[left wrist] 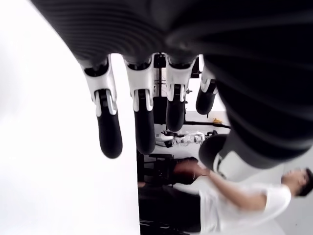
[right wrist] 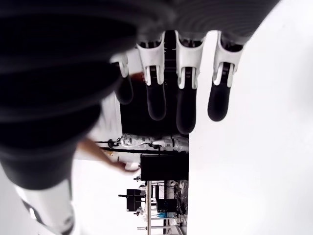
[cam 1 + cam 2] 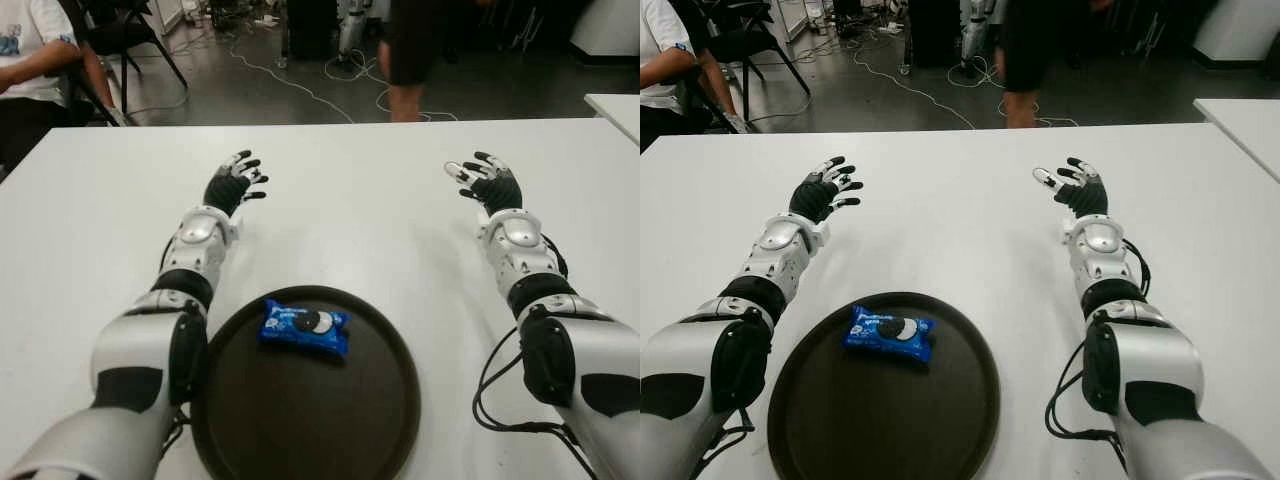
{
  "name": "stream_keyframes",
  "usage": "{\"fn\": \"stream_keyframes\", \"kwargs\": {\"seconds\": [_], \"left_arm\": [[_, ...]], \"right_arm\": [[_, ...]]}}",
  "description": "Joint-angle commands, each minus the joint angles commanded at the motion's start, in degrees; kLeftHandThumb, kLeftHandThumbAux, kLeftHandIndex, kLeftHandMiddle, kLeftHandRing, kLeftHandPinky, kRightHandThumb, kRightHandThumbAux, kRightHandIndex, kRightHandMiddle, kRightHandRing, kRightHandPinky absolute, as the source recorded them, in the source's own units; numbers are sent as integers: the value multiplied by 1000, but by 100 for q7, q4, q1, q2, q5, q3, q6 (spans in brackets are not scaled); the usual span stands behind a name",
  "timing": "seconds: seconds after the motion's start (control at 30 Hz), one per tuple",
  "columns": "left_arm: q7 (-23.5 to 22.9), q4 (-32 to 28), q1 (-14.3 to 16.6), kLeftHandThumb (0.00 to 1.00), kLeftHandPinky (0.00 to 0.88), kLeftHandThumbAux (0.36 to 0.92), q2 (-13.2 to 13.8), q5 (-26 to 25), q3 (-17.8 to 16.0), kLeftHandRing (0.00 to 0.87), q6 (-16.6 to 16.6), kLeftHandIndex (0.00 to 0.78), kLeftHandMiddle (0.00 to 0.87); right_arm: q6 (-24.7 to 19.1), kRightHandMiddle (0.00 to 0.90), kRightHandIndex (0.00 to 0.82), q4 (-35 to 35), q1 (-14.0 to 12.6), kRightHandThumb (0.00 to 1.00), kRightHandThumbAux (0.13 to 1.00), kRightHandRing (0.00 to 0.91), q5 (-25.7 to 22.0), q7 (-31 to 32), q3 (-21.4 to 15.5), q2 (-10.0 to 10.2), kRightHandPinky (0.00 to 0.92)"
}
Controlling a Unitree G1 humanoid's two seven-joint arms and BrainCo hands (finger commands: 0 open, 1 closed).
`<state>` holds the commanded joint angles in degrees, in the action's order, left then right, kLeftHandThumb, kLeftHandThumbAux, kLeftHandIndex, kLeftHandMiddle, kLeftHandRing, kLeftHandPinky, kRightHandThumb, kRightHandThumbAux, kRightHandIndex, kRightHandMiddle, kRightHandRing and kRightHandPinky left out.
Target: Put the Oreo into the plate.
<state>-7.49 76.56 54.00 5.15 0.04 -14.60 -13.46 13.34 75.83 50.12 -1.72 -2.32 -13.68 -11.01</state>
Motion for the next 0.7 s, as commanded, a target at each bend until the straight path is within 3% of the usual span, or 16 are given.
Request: {"fn": "stream_keyframes", "kwargs": {"seconds": [0.4, 0.7], "left_arm": [[35, 11, 2, 227, 359, 616, -5, -44, -51, 246, 24, 19, 159], [7, 10, 12, 193, 366, 611, 1, -61, -49, 257, 65, 22, 165]], "right_arm": [[184, 221, 169, -11, -46, 8, 771, 267, 271, -6, 233, -44, 336], [216, 225, 167, -21, -60, 199, 766, 281, 349, 55, 263, -47, 349]]}}
